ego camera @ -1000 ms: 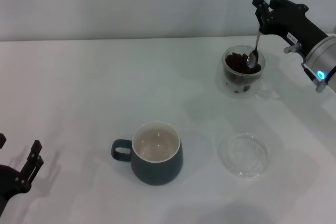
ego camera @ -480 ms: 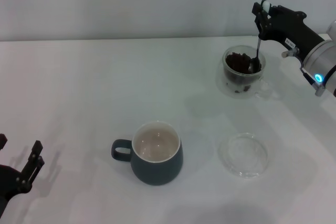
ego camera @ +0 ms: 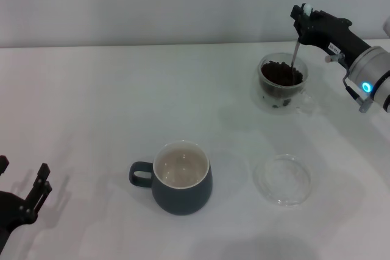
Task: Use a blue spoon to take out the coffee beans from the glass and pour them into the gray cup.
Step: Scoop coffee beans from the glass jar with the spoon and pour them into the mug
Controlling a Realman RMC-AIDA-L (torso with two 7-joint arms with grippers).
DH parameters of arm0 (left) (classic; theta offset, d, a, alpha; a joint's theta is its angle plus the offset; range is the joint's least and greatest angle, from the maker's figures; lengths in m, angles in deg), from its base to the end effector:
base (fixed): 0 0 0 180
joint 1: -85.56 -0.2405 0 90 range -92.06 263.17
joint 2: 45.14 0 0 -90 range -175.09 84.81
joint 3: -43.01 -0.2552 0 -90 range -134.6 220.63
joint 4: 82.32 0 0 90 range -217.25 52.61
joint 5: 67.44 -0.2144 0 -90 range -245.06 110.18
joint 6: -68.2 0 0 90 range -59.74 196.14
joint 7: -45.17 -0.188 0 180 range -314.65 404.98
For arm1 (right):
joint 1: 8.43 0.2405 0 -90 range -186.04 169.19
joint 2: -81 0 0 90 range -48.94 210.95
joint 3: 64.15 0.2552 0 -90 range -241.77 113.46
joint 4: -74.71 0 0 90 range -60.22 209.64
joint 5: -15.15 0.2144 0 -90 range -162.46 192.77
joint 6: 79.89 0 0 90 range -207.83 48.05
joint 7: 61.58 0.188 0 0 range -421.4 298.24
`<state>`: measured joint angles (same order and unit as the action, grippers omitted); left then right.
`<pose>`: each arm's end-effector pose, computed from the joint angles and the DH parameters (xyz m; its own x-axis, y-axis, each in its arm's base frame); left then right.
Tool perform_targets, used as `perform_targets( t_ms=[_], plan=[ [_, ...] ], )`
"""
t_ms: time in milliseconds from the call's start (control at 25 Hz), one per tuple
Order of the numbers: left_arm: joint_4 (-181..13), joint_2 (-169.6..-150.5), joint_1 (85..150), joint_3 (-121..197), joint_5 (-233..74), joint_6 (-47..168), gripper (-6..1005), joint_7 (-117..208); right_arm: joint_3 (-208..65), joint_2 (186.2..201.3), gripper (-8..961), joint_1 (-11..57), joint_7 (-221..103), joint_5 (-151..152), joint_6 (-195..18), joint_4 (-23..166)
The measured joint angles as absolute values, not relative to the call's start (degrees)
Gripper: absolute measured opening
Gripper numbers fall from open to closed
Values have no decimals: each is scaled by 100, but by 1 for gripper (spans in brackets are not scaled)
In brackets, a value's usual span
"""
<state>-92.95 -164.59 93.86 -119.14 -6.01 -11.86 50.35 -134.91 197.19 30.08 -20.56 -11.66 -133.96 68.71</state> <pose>-0.3495 0.2485 -0.0627 0.7386 0.0239 0.6737 0.6525 -0.2767 -0.7055 0.2794 0.4552 -0.0166 0.5678 -0.1379 -0.8115 -0.7967 -0.3401 -0.4997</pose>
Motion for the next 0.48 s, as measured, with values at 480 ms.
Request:
perform_targets(
  t_ms=[480],
  plan=[
    [-9295, -16447, 9480, -11914, -601, -1180, 761, 5035, -13437, 19719, 150, 3187, -1108, -994, -12833, 6948]
  ],
)
